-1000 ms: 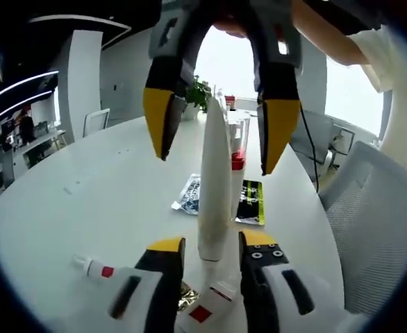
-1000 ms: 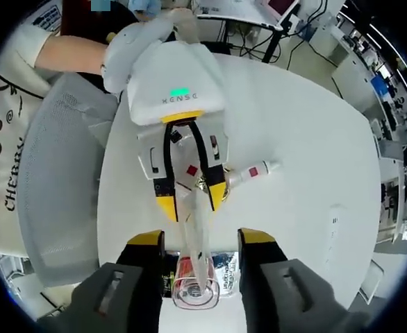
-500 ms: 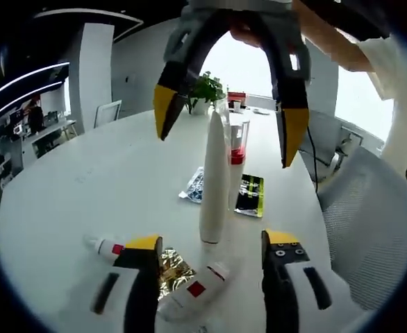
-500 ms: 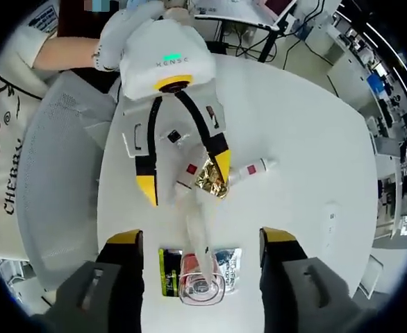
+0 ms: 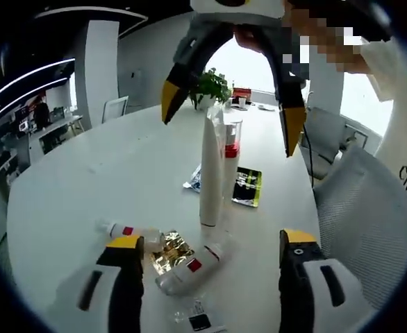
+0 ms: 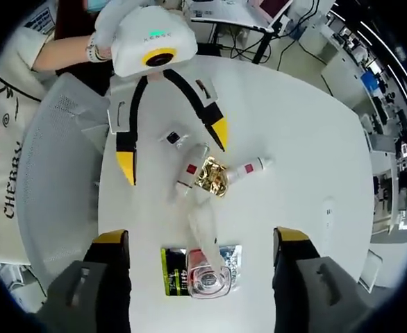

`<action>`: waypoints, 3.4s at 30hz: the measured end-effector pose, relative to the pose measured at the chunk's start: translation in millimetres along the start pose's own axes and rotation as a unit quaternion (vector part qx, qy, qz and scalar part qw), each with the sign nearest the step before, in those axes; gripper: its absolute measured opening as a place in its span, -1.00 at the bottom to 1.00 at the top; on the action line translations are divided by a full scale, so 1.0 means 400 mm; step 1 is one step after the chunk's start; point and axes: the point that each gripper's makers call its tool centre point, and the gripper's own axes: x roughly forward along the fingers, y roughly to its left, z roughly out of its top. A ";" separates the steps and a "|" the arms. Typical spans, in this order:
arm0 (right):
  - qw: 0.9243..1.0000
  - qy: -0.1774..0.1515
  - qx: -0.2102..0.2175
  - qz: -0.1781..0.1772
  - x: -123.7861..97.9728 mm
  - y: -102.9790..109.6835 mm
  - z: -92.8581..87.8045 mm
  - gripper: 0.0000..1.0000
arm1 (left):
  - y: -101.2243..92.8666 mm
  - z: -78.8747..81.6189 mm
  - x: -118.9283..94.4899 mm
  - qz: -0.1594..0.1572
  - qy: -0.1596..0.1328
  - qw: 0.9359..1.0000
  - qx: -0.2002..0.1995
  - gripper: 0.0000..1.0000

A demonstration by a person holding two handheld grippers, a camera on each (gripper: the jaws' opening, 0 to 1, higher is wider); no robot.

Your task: Arrange the skincare products in the storage area until every visible bottle or jar stands upright without overlapping.

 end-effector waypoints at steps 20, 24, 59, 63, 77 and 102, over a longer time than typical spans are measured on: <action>0.997 -0.042 0.045 -0.038 -0.061 0.017 -0.019 0.99 | -0.023 0.029 -0.087 0.025 -0.014 1.000 -0.003 0.98; 0.997 -0.043 0.043 -0.045 -0.069 0.026 -0.031 0.99 | -0.047 0.036 -0.096 0.027 -0.013 1.000 -0.005 0.98; 0.965 -0.134 0.194 -0.115 -0.081 0.104 -0.160 0.99 | -0.001 0.030 -0.184 0.102 -0.029 0.993 -0.059 0.99; 0.957 -0.143 0.212 -0.134 -0.082 0.105 -0.173 0.99 | -0.009 0.030 -0.199 0.105 -0.034 0.992 -0.064 0.99; 0.943 -0.160 0.251 -0.151 -0.051 0.149 -0.204 0.99 | -0.022 0.012 -0.199 0.106 -0.028 0.992 -0.067 0.99; 0.917 -0.197 0.317 -0.142 0.002 0.247 -0.179 0.99 | -0.043 -0.011 -0.181 0.102 -0.018 0.993 -0.063 0.99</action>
